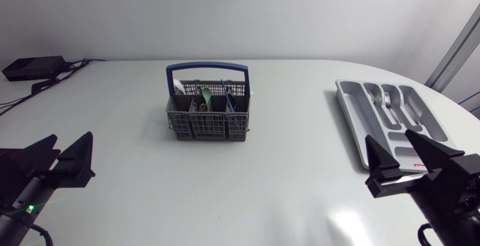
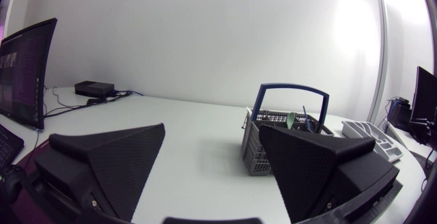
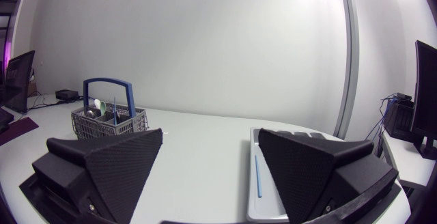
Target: Unload the cutlery basket into the drawer organizer.
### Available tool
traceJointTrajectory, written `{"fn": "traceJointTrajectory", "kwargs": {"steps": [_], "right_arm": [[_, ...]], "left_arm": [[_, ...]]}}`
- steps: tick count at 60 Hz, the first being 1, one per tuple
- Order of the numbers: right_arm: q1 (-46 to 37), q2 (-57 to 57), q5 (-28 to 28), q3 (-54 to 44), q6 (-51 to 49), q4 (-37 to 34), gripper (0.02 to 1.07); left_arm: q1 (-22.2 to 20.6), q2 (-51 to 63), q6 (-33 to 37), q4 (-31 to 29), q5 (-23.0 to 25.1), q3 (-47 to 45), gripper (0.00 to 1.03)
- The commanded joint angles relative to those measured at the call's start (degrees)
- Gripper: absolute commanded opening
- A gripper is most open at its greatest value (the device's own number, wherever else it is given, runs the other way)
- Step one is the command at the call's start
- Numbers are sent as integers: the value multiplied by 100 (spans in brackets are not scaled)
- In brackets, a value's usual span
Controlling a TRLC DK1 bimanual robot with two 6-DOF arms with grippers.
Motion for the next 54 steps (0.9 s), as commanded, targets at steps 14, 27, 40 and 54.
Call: {"fn": "traceJointTrajectory", "kwargs": {"steps": [14,27,40,54], "right_arm": [[252,3044,61,1125,325,1106,103],[805,5540,87,2479,519,1035,103],[1297,7034,8,4008,-26,-310,103],[1385,8185,-1090,5529,-1055,-1355,103]], "left_arm": [[-446,2308,-450,173,-44,1457,96],[-560,4435,-362,-477,-53,2538,93],[-850,5850,525,-1277,-343,3593,93],[-1158,6483,1097,-1347,-35,4041,93]]}}
